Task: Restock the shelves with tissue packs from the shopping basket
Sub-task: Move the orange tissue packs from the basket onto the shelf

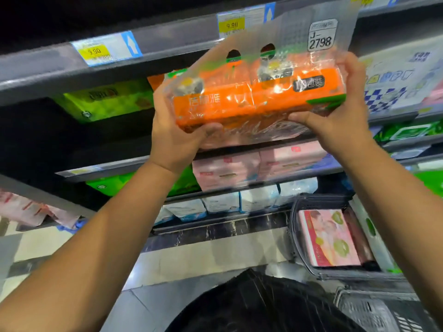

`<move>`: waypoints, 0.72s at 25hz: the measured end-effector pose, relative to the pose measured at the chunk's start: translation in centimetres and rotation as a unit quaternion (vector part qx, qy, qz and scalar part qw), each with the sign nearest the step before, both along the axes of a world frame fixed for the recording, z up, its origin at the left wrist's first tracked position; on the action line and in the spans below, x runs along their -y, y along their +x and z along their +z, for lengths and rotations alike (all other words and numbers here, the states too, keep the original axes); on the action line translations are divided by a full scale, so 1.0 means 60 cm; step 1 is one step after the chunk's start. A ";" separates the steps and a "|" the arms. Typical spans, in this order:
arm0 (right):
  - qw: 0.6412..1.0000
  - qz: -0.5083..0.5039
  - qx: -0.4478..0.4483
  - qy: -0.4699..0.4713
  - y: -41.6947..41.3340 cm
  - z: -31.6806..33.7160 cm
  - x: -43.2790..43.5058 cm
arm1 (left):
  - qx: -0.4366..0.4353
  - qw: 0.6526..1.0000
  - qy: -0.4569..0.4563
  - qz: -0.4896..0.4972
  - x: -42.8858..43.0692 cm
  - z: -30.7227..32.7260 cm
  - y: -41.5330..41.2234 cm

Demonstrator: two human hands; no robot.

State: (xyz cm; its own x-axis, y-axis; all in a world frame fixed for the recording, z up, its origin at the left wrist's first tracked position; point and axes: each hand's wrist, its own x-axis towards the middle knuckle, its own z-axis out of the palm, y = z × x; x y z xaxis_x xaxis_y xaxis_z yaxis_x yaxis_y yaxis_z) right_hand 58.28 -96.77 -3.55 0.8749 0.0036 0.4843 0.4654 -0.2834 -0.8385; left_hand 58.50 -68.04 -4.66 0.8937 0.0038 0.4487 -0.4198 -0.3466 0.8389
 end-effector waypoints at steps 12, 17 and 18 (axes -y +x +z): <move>1.000 -0.011 -0.004 0.013 0.064 -0.040 0.027 | 0.057 0.988 0.105 0.097 0.051 -0.017 0.029; 0.999 -0.030 -0.021 0.008 0.082 -0.056 0.034 | 0.021 0.985 0.128 0.110 0.068 -0.029 0.056; 0.999 -0.030 -0.036 0.002 0.085 -0.063 0.035 | 0.009 0.985 0.132 0.111 0.073 -0.034 0.059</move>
State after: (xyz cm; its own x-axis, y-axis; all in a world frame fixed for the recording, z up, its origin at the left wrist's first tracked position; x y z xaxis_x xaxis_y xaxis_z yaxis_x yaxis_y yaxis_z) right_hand 63.36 -98.89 -7.33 0.9058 -0.0519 0.4206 0.3867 -0.3046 -0.8704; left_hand 62.06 -72.44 -6.72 0.8761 0.0788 0.4756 -0.3233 -0.6357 0.7009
